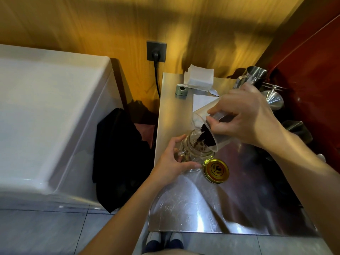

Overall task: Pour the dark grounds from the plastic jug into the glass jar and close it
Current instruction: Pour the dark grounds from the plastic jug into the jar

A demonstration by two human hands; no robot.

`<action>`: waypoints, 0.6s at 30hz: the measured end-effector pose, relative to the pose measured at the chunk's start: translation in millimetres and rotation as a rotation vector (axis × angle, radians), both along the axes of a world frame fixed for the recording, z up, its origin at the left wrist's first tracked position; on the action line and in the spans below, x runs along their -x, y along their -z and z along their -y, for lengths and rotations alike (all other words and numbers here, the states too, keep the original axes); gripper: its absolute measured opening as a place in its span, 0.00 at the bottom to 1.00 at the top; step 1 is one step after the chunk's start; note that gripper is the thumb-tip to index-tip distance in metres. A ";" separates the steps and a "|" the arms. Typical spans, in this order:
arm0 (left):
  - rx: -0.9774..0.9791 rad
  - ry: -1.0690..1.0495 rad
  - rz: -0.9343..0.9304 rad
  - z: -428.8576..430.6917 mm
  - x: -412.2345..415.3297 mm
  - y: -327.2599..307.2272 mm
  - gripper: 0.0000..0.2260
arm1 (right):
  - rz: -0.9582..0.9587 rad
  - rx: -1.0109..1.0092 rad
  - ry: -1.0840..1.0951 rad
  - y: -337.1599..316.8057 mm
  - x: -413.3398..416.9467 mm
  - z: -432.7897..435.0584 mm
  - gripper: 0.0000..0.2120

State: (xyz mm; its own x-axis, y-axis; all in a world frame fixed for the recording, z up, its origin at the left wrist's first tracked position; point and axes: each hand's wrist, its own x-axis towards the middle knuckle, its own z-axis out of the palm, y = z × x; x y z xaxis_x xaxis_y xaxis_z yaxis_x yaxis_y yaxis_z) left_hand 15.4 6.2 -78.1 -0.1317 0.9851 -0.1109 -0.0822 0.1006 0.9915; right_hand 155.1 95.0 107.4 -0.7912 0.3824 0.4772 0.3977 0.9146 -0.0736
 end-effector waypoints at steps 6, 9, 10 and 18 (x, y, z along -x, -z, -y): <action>0.026 -0.012 -0.025 0.2 -1.1 -2.4 0.37 | 0.060 0.008 0.017 1.6 2.5 -4.2 0.14; 0.046 -0.036 -0.046 0.5 -2.4 -7.4 0.39 | 0.015 0.000 -0.002 2.1 -0.1 -3.4 0.16; 0.050 -0.040 -0.050 0.3 -2.7 -8.3 0.39 | 0.003 -0.001 -0.007 1.3 -0.6 -4.0 0.15; 0.047 -0.029 -0.062 -1.0 -2.6 -4.2 0.39 | 0.030 0.012 -0.002 2.4 0.5 -3.3 0.17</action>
